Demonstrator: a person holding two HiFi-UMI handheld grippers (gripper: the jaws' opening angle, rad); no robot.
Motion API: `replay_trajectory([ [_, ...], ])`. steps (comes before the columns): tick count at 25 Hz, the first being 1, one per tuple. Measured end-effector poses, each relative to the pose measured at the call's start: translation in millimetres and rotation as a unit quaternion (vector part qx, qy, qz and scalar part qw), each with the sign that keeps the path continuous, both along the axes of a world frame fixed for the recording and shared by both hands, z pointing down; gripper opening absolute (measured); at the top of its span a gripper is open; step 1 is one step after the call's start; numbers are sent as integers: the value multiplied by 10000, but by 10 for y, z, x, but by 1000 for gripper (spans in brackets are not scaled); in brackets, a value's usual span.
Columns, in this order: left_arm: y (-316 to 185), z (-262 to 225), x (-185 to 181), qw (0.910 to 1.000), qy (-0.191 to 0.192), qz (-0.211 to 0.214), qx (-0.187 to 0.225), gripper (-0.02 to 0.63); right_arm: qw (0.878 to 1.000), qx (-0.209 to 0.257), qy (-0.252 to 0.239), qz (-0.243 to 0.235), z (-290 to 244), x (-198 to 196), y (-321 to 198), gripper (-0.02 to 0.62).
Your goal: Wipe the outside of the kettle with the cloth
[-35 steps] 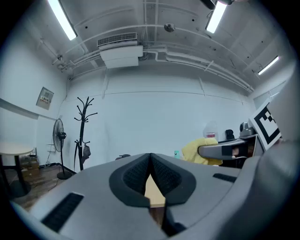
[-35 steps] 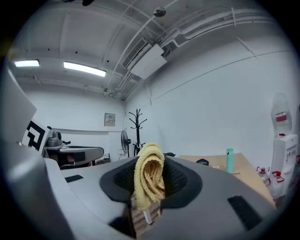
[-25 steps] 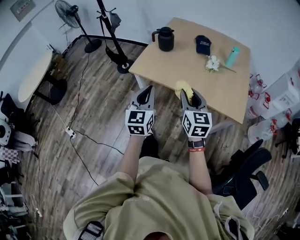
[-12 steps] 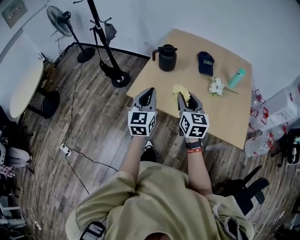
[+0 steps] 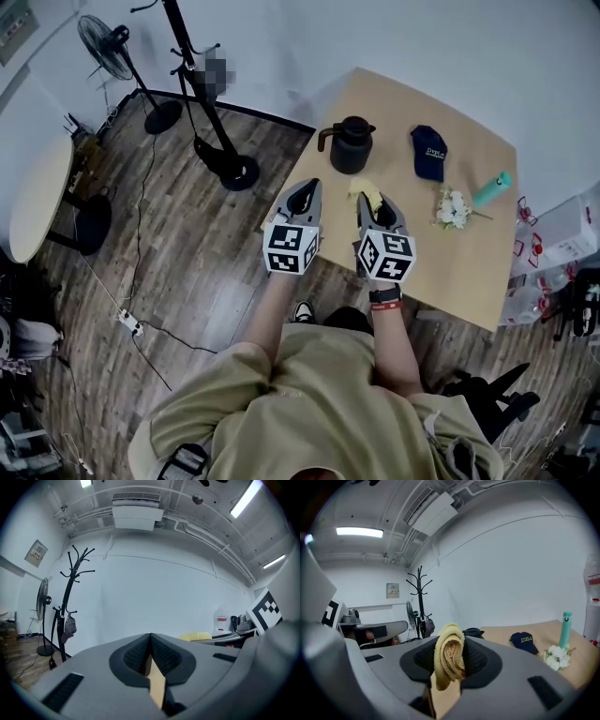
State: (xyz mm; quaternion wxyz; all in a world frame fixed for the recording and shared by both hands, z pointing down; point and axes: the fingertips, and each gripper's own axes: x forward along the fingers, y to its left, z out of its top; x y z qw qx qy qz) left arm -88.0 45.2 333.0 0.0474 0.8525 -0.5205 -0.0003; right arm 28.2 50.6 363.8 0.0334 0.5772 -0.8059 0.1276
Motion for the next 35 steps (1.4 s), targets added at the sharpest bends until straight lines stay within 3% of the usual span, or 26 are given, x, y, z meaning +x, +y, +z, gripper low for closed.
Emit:
replay_trajectory([
  [7,-642,330,13,9995,-1,172,-268,23,9993,-354,-14,117,413,-64,-618,135],
  [20,-1735,712,-107,9979,34,-305,-565,23,9964,-821,39,-198,1005,-274,-1988,135],
  [35,-2080,999,-211,9961,-51,-283,-833,23,9963,-842,115,92,1312,-603,-2662,135],
])
